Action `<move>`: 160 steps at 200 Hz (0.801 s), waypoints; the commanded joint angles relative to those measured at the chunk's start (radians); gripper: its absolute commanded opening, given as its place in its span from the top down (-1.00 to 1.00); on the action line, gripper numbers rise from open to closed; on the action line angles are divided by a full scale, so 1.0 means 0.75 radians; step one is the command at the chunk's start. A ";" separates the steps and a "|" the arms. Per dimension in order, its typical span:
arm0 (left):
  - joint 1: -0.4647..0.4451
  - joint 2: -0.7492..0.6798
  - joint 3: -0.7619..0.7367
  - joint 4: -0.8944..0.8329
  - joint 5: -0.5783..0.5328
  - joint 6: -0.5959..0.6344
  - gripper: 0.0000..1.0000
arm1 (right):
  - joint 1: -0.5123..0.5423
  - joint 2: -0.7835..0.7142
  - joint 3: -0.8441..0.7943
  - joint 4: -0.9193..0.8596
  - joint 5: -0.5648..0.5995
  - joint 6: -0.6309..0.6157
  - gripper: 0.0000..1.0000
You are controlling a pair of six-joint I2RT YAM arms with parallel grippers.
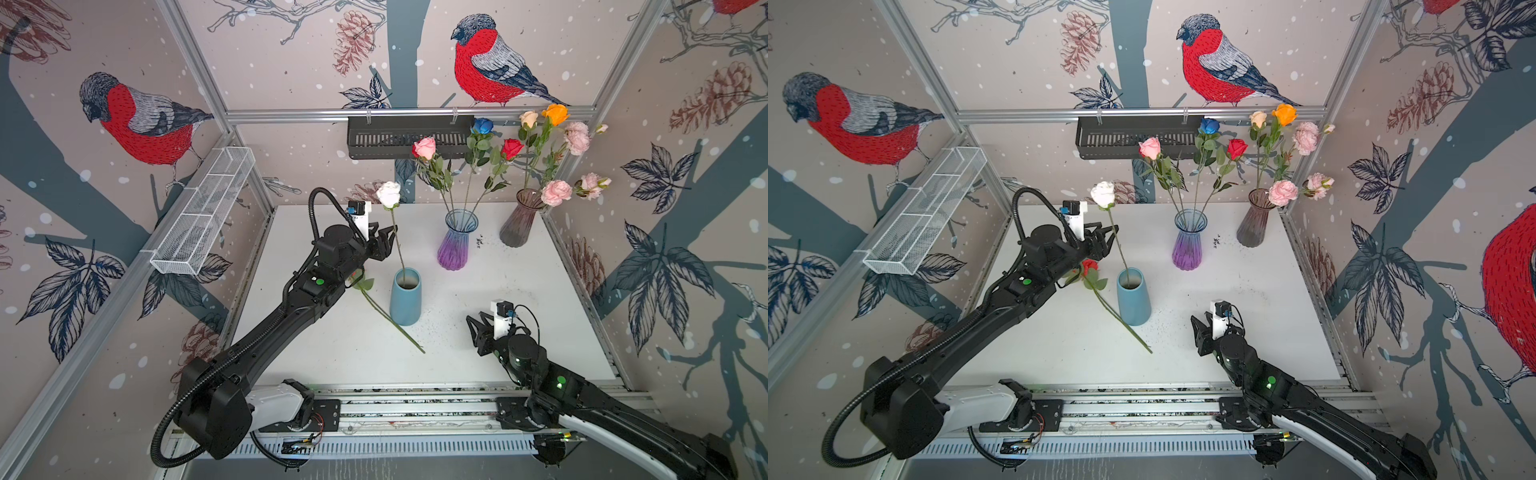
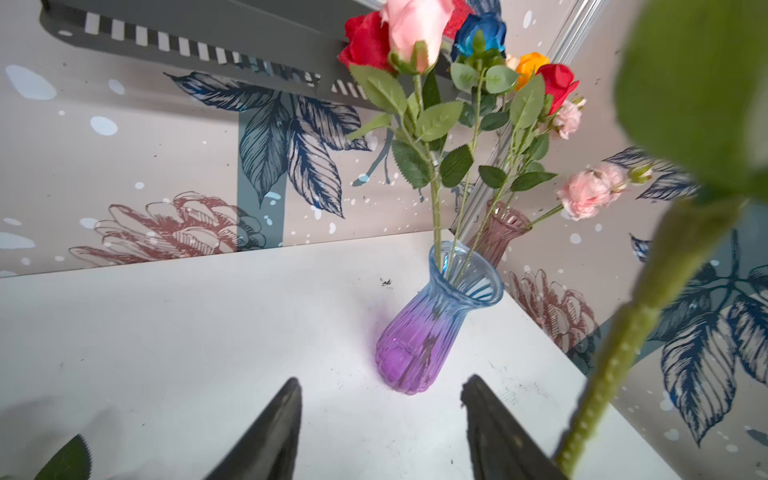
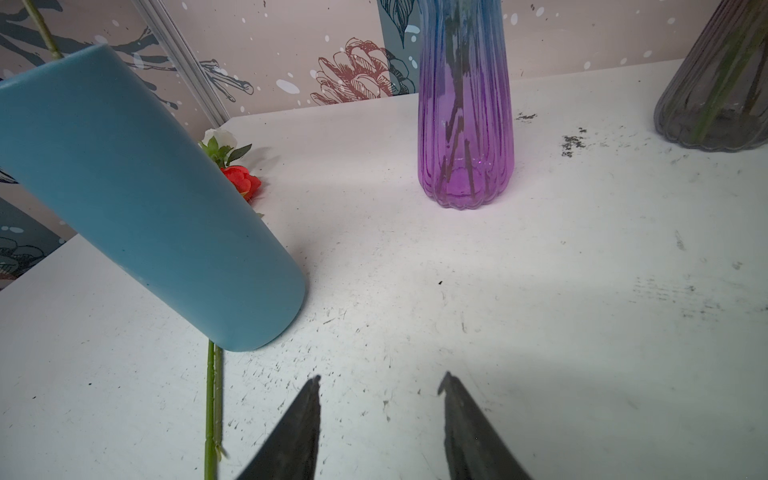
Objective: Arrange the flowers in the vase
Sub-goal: 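Open the left gripper to release the white rose in the teal vase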
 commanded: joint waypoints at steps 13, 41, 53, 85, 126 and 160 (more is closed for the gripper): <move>-0.111 0.028 0.080 0.076 0.025 -0.001 -0.22 | 0.002 -0.002 -0.002 0.036 0.029 0.000 0.03; -0.175 0.071 0.140 0.062 0.036 -0.025 -0.22 | 0.003 -0.003 -0.001 0.034 0.027 0.000 0.03; -0.176 0.064 0.145 0.062 0.026 -0.030 -0.23 | 0.003 -0.003 -0.002 0.034 0.026 0.001 0.03; -0.175 -0.018 0.146 -0.015 -0.076 0.017 -0.25 | 0.003 -0.004 -0.001 0.034 0.025 0.001 0.03; -0.158 -0.171 0.064 -0.126 -0.144 0.030 -0.28 | 0.003 -0.004 -0.004 0.036 0.021 -0.002 0.03; -0.041 -0.312 -0.176 -0.131 -0.073 -0.076 -0.27 | 0.004 0.001 -0.005 0.041 0.017 -0.004 0.04</move>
